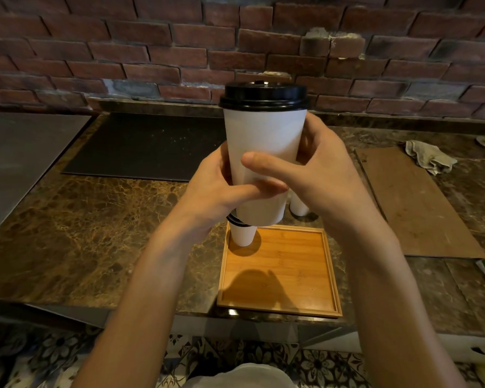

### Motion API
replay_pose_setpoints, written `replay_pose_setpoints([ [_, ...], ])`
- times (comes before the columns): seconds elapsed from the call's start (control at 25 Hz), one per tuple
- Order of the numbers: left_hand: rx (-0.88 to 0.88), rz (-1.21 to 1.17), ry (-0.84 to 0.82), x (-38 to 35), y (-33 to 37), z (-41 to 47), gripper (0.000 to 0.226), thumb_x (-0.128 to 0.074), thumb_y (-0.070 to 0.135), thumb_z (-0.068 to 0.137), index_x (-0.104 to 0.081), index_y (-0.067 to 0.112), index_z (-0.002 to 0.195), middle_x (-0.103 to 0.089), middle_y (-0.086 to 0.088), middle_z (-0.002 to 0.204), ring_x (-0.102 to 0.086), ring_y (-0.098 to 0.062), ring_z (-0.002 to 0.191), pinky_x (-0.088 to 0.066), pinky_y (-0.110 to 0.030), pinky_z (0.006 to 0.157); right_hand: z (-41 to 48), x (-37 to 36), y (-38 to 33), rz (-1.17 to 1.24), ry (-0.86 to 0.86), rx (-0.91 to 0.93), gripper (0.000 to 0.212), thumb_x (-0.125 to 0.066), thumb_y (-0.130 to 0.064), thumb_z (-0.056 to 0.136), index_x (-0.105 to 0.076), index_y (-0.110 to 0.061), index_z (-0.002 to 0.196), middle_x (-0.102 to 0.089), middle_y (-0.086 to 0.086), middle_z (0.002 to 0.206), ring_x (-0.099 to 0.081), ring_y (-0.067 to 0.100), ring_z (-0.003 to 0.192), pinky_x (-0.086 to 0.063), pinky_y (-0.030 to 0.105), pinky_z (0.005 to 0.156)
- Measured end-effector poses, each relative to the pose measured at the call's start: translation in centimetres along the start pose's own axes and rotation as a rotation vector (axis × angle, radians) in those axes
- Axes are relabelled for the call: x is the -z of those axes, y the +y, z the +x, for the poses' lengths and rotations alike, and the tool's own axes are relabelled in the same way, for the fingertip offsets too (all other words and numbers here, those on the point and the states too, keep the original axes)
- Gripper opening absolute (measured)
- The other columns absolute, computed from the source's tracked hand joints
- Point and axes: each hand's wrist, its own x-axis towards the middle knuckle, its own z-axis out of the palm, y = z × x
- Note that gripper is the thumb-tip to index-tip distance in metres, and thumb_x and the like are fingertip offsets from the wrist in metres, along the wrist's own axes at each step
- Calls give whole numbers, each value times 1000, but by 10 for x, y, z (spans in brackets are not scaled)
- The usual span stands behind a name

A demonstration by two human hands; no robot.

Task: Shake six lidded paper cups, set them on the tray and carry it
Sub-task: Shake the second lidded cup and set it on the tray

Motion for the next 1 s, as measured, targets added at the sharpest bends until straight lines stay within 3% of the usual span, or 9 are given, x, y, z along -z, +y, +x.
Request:
replay_pose_setpoints([
  [0.32,26,29,-1,1,-5,0,54,-78,31,60,-53,38,107,-67,23,99,-64,-3,100,-54,-18,71,-1,-13,8,-76,85,-14,79,-83,-43,69,-43,-25,135,-55,-9,120,-56,9,109,-56,37,87],
  [0.52,22,26,-62,3,-1,-1,45,-77,28,69,-53,37,106,-66,27,96,-62,4,97,-50,-10,68,2,-6,8,23,38,0,73,-84,-38,70,-49,-24,131,-61,-11,115,-62,5,104,-59,31,83],
  [0.68,23,-8,-110,5,2,-3,52,-75,38,64,-53,36,111,-66,21,100,-62,-3,102,-51,-13,73,2,-2,6,75,-15,15,72,-82,-39,66,-52,-23,129,-64,-9,113,-64,6,102,-58,24,80],
  [0.84,21,-32,-175,4,6,-4,55,-73,33,68,-51,31,118,-66,20,103,-63,-5,102,-51,-14,75,2,4,7,203,-102,2,61,-78,-30,68,-55,-21,124,-67,-5,110,-66,13,104,-57,27,78],
  [1.0,10,-44,-173,4,6,-5,61,-75,31,66,-50,26,122,-65,14,109,-62,-10,107,-51,-17,78,2,7,7,163,-167,24,62,-76,-29,71,-52,-21,128,-65,-6,113,-64,13,107,-56,26,80],
])
